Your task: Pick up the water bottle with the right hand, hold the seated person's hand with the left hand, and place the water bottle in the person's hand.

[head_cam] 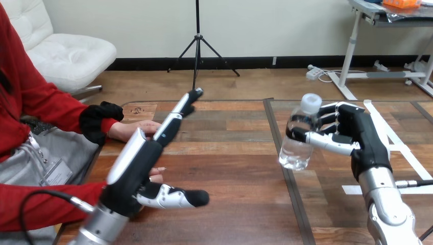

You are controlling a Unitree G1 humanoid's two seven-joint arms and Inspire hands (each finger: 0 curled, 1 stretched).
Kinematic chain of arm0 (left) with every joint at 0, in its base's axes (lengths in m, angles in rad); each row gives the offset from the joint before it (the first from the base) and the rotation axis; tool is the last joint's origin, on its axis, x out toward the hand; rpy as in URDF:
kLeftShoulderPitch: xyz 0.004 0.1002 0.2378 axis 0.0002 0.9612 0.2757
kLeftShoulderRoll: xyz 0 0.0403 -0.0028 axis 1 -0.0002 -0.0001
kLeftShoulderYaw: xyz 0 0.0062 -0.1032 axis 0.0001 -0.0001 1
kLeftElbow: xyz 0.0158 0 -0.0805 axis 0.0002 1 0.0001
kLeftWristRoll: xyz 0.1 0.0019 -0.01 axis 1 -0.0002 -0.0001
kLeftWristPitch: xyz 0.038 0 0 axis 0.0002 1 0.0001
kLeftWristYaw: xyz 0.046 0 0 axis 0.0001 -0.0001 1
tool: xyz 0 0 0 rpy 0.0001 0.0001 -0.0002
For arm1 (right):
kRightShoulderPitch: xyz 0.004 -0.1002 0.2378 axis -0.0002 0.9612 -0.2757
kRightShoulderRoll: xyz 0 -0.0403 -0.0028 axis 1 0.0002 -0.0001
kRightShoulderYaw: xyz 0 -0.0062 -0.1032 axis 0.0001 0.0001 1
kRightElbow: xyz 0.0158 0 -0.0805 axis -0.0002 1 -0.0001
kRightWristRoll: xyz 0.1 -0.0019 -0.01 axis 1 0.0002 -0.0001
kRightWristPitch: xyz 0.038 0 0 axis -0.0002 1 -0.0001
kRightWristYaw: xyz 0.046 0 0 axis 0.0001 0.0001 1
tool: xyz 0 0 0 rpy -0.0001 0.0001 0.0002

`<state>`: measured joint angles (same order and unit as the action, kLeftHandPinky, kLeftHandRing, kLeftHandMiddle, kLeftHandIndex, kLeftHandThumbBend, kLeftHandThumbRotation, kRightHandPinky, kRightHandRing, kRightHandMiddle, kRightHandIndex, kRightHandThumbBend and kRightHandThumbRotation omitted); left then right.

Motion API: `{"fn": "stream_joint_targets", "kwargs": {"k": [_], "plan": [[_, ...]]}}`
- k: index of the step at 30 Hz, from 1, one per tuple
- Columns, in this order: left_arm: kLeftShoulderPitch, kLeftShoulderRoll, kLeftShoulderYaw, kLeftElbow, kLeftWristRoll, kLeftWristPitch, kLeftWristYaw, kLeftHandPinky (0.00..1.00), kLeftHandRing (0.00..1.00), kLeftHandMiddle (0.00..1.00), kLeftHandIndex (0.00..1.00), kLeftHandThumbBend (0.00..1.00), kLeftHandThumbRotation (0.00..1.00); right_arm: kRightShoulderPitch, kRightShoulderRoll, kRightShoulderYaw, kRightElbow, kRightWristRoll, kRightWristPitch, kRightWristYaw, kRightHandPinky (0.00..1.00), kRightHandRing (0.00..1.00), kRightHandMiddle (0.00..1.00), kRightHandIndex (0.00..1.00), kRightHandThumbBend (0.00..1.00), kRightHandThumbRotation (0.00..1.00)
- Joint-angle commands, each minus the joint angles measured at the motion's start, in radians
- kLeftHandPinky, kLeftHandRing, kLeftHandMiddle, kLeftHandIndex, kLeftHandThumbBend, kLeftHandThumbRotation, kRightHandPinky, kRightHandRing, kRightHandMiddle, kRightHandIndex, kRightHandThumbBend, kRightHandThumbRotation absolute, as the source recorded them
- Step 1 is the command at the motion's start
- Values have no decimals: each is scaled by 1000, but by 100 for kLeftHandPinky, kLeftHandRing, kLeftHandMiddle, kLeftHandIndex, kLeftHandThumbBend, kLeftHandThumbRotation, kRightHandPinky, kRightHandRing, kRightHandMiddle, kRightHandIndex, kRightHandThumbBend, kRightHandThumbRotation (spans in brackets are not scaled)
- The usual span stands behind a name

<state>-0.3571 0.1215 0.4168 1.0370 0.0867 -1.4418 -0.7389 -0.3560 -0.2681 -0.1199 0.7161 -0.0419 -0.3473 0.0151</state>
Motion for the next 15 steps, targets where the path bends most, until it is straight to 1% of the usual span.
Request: {"fn": "stream_joint_targets", "kwargs": {"k": [1,5,6,8,9,11,15], "plan": [[-96,112,88,-144,261,55,243,97,100,100,100,100,68,-19,1,23,-222,1,1,25,26,33,44,45,83,0],[-90,156,75,-192,372,111,357,96,100,100,100,100,68,-4,1,25,-254,1,16,31,27,33,45,45,83,0],[-91,173,71,-201,408,128,395,95,100,100,100,100,68,0,3,25,-261,5,19,35,27,33,45,45,83,0],[-91,193,61,-213,458,151,458,95,100,100,100,100,68,4,5,24,-271,9,25,38,27,34,45,45,83,0],[-92,213,51,-218,489,171,491,95,100,100,100,100,68,7,6,25,-276,9,26,40,27,34,45,45,83,0],[-91,237,32,-226,530,198,544,96,100,100,100,100,68,11,6,26,-285,8,29,42,27,34,45,45,83,0],[-98,293,-10,-235,596,253,629,99,100,100,100,100,67,19,4,28,-289,11,26,51,27,34,45,45,83,0]]}}
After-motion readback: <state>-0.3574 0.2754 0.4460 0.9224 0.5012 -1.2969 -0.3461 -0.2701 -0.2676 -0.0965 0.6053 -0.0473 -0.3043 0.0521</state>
